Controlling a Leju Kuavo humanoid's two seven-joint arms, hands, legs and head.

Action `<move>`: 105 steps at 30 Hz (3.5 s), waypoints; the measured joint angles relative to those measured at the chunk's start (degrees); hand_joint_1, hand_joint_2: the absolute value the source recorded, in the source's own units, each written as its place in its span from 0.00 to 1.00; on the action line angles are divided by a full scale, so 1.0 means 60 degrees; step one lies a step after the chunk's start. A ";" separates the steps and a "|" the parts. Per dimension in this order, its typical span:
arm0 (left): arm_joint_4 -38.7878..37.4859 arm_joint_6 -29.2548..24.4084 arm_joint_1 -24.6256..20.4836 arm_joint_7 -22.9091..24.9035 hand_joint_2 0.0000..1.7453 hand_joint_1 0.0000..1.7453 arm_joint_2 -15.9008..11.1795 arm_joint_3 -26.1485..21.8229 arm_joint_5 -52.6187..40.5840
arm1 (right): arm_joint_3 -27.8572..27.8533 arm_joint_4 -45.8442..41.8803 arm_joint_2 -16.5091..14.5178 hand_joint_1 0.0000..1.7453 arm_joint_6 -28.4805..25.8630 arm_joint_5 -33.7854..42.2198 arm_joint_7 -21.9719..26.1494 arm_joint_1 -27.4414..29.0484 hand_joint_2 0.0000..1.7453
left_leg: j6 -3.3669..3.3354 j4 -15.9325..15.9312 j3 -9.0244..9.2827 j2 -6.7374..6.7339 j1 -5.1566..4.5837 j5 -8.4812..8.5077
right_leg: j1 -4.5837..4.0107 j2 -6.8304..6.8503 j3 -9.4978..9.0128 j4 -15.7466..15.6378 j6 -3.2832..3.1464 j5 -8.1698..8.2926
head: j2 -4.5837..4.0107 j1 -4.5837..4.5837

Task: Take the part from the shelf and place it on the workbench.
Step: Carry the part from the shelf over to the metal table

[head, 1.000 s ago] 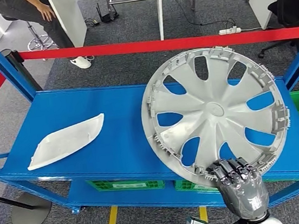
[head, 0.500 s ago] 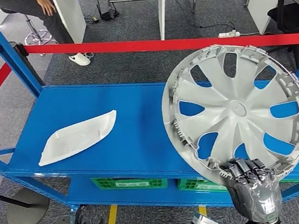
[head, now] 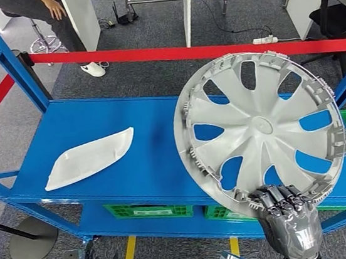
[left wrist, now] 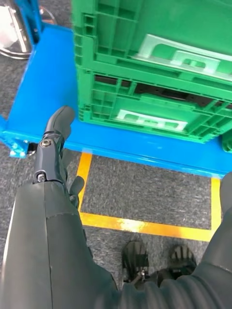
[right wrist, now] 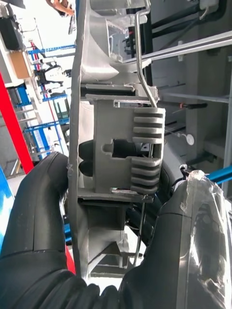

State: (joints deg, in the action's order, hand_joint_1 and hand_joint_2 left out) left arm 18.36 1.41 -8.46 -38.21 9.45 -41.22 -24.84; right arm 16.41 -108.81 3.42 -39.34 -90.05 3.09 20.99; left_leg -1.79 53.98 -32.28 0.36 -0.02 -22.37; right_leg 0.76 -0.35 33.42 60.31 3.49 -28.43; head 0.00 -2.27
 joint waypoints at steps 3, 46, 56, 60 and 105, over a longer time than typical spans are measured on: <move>-0.0004 0.0033 0.0019 -0.0004 1.00 0.00 -0.0026 -0.0041 0.0031 | 0.0136 0.0032 0.0132 1.00 0.0002 0.0000 -0.0111 -0.0049 1.00 | 0.0031 -0.0021 -0.0062 -0.0040 0.0013 0.0057 | 0.0056 0.0003 0.0671 0.1750 0.0063 -0.0878 | 0.0000 0.0003; -0.0007 0.0049 0.0141 -0.0011 1.00 0.00 -0.0106 -0.0147 0.0071 | 0.0407 0.0005 0.0542 1.00 0.0003 -0.0001 -0.0381 -0.0140 1.00 | 0.0055 0.0424 0.0122 -0.0037 -0.0201 -0.0521 | -0.0008 -0.0029 0.0003 -0.0131 -0.0226 0.0333 | 0.0000 0.0049; -0.0011 0.0051 0.0137 -0.0011 1.00 0.00 -0.0117 -0.0147 0.0118 | 0.0415 0.0003 0.0542 1.00 0.0003 0.0000 -0.0416 -0.0146 1.00 | 0.0190 0.0406 0.0001 -0.0035 -0.0215 -0.0406 | 0.0027 -0.0017 0.0082 -0.0205 -0.0231 0.0492 | 0.0000 0.0052; -0.0012 0.0046 0.0100 -0.0011 1.00 0.00 -0.0112 -0.0147 0.0138 | 0.0426 -0.0020 0.0554 1.00 0.0002 0.0001 -0.0427 -0.0151 1.00 | 0.0058 -0.0050 0.0067 -0.0085 -0.0110 -0.0037 | -0.0018 -0.0011 0.0384 0.0371 -0.0077 -0.0028 | 0.0000 0.0008; -0.0029 -0.0023 0.0109 -0.0011 1.00 0.00 -0.0113 -0.0154 0.0158 | 0.0559 -0.0025 0.0618 1.00 0.0003 -0.0001 -0.0453 -0.0199 1.00 | 0.0426 0.0694 -0.0845 -0.0038 -0.0205 -0.0092 | -0.0073 0.0043 -0.0802 -0.0574 -0.0483 -0.0073 | 0.0000 0.0069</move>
State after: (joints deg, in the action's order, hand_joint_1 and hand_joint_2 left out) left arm 18.18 1.27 -7.81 -38.27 8.77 -42.14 -23.89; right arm 19.76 -108.96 7.13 -39.32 -90.06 0.37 19.79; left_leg 0.77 58.14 -37.35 0.13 -1.25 -22.92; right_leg 0.32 -0.10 28.61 56.87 0.59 -28.86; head 0.00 -1.86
